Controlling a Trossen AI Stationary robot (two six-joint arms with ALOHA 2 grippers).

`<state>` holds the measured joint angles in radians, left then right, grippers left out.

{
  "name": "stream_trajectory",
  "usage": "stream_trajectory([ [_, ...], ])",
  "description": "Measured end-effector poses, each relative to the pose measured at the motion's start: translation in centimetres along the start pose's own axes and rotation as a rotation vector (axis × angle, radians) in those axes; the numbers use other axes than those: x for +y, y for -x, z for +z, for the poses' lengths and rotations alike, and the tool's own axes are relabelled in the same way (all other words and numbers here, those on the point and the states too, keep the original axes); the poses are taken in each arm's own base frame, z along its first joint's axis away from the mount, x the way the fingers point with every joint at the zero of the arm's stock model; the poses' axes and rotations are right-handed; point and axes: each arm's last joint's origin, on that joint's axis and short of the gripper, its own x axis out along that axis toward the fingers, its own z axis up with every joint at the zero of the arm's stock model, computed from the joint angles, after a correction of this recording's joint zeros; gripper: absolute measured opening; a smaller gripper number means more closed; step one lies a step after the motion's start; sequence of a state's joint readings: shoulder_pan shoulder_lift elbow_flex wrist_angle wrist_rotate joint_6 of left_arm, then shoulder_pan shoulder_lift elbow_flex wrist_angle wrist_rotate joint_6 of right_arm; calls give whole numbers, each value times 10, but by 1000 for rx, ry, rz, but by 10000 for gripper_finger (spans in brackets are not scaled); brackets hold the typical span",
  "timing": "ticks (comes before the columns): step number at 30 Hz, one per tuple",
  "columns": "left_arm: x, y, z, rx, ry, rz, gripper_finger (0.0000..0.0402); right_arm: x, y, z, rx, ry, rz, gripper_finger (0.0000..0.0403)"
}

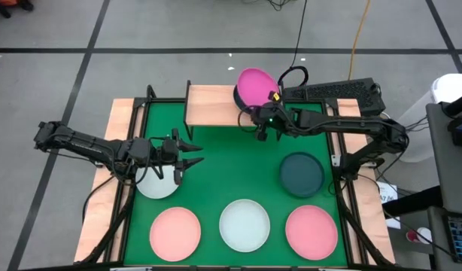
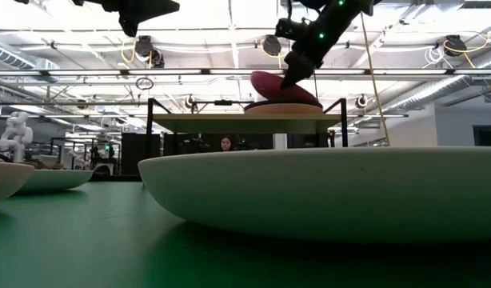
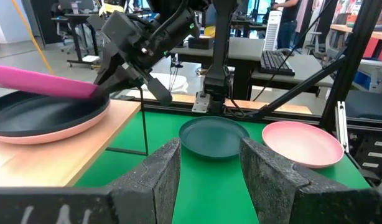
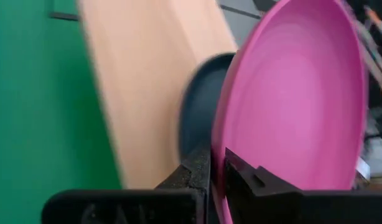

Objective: Place and stack plates onto a shelf
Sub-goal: Stack the pink plate on top of the black plate

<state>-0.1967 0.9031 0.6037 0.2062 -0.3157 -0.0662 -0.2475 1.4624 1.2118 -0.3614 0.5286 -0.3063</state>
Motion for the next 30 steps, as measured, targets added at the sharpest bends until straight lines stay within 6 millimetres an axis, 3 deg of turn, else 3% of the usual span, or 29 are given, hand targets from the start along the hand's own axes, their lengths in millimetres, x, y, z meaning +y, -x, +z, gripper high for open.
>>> stream_trajectory([
  [30, 0, 0, 0, 2, 2, 0, 170, -2, 3, -7, 62, -24, 20, 22],
])
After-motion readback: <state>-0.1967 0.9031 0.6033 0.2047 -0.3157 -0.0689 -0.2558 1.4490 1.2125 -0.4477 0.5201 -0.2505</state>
